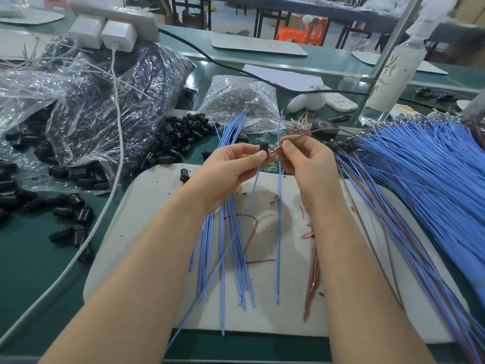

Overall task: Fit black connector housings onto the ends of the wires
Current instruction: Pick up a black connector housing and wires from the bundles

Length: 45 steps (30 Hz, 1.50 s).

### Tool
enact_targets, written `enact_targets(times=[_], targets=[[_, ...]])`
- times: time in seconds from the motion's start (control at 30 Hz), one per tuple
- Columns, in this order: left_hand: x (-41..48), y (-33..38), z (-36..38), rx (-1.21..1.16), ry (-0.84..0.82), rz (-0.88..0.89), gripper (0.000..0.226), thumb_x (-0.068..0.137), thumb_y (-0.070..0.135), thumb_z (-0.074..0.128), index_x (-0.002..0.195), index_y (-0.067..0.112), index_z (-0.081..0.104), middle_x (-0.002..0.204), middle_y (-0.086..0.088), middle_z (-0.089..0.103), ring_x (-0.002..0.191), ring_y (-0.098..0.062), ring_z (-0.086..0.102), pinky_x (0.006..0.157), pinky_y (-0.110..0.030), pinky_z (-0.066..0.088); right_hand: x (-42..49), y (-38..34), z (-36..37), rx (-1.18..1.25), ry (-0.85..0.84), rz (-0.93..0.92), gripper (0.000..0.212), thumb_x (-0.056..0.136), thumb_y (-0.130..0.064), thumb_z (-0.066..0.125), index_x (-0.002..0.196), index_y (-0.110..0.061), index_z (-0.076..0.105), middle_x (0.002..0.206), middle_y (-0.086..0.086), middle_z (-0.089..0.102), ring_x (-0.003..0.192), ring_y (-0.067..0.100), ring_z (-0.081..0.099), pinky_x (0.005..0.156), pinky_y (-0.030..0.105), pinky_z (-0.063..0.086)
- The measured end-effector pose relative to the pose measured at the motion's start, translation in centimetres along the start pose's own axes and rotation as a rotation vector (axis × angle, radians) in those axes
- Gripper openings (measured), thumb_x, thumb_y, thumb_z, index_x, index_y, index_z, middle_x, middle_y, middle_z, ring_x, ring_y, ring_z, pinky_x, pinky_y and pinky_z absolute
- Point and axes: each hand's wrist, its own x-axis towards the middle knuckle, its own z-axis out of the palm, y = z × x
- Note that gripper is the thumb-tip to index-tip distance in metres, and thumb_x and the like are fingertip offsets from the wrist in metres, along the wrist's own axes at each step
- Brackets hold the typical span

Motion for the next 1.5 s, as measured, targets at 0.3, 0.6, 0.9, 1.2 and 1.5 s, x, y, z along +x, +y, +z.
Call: enact_targets(times=[0.3,0.6,0.9,1.2,1.5], targets=[[-0.4,0.2,0.5,0.353,0.075,0.022,0.023,0.081,0.035,0.07,0.1,0.021,0.068,0.093,0.009,0.073,0.086,0.0,0.063,0.093,-0.034,0.045,0.1,0.3,-0.1,-0.221,-0.033,-0.095,0.027,0.095,-0.004,0.051,0.078,-0.023,0.061,0.075,-0.002,0.066,0.066,0.002,0.061,0.065,0.014,0.046],[-0.7,0.4,0.8,0.458,0.075,0.088,0.023,0.089,0.022,0.064,0.109,0.011,0.067,0.097,0.007,0.073,0.093,0.0,0.066,0.08,-0.007,0.047,0.1,0.4,0.2,-0.321,0.016,-0.138,0.016,0.092,-0.004,0.054,0.084,-0.016,0.062,0.075,-0.002,0.063,0.077,0.018,0.061,0.084,0.041,0.053],[-0.8,0.6,0.7,0.394,0.063,0.095,0.007,0.088,0.02,0.065,0.088,0.026,0.068,0.083,0.015,0.073,0.086,0.004,0.066,0.078,-0.006,0.047,0.2,0.5,0.1,-0.182,0.032,-0.063,0.023,0.093,-0.006,0.054,0.08,-0.022,0.062,0.074,-0.004,0.066,0.073,0.009,0.064,0.076,0.029,0.055],[-0.9,0.7,0.9,0.421,0.104,0.076,0.009,0.088,0.022,0.066,0.096,0.022,0.066,0.096,0.004,0.073,0.095,-0.005,0.066,0.086,-0.015,0.048,0.1,-0.2,0.1,0.021,0.159,-0.047,0.018,0.095,0.001,0.05,0.085,-0.011,0.059,0.073,0.001,0.062,0.06,-0.003,0.06,0.063,0.012,0.049],[-0.6,0.3,0.9,0.715,0.177,0.211,0.015,0.086,0.03,0.067,0.083,0.041,0.058,0.084,0.021,0.064,0.086,0.013,0.055,0.069,0.003,0.032,-0.4,-0.7,0.5,-0.041,0.117,-0.127,0.014,0.094,-0.002,0.053,0.088,-0.011,0.061,0.079,0.004,0.065,0.072,0.009,0.062,0.077,0.025,0.053]])
